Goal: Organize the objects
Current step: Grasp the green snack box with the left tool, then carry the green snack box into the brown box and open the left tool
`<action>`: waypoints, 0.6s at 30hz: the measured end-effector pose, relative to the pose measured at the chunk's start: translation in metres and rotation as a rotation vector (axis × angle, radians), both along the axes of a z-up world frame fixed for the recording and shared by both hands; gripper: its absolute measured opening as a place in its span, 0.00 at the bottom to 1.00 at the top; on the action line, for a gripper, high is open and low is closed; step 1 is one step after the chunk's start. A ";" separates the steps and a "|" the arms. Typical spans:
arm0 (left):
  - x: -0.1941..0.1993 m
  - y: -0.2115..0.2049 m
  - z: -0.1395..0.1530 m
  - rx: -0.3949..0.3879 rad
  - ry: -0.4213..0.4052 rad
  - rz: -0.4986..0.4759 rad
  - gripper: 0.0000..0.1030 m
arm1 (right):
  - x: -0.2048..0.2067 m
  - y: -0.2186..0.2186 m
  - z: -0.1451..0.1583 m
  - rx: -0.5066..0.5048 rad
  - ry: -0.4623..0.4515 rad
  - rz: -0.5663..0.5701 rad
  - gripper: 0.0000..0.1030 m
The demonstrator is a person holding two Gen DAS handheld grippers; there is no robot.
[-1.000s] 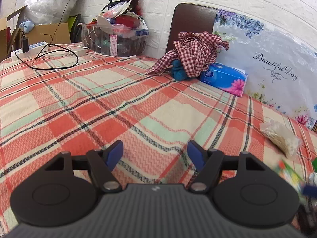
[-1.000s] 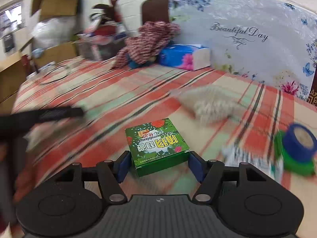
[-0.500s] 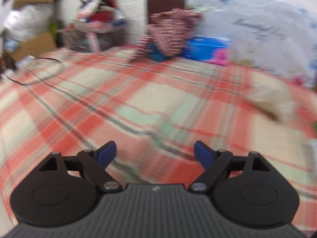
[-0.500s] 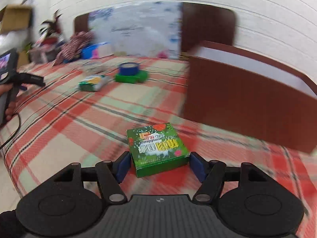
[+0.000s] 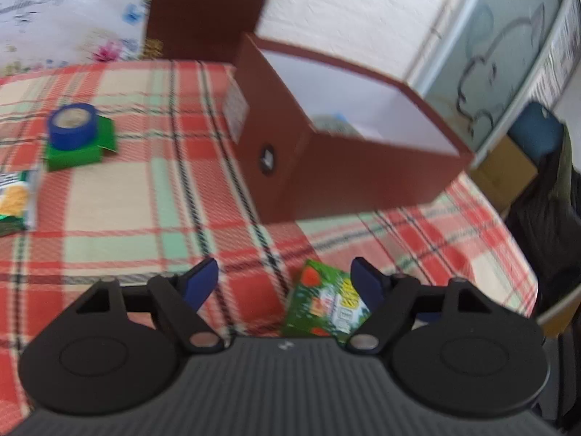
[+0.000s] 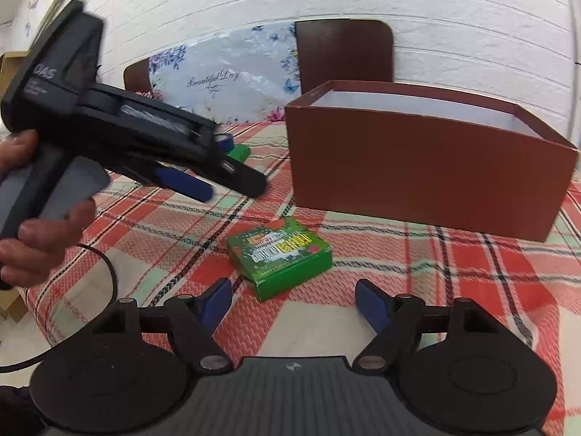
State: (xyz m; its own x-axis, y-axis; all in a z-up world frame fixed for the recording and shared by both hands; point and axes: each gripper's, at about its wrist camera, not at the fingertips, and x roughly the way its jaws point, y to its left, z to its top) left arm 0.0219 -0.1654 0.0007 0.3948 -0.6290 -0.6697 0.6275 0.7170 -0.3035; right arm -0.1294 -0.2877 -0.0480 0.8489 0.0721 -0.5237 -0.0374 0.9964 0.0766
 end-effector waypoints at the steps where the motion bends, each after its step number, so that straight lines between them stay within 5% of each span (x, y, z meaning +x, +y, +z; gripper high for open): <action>1: 0.001 -0.008 -0.006 0.029 0.022 -0.021 0.71 | 0.004 0.000 0.000 -0.005 0.001 0.012 0.74; 4: 0.001 -0.017 -0.019 0.056 0.071 -0.047 0.67 | 0.023 0.006 -0.005 -0.022 0.046 0.038 0.65; 6: 0.001 -0.021 -0.019 0.044 0.102 -0.073 0.55 | 0.030 0.011 -0.006 -0.047 0.044 0.043 0.56; 10: -0.003 -0.027 -0.005 0.073 0.075 -0.040 0.47 | 0.029 0.010 0.000 -0.036 0.009 0.035 0.50; 18: -0.021 -0.078 0.098 -0.003 -0.170 -0.115 0.47 | -0.001 -0.022 0.063 -0.162 -0.301 -0.071 0.50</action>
State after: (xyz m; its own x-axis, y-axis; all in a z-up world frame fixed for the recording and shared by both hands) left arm 0.0005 -0.2438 0.0988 0.4275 -0.6787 -0.5972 0.7477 0.6368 -0.1884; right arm -0.1301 -0.3101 0.0148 0.9670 -0.0561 -0.2486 0.0354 0.9956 -0.0868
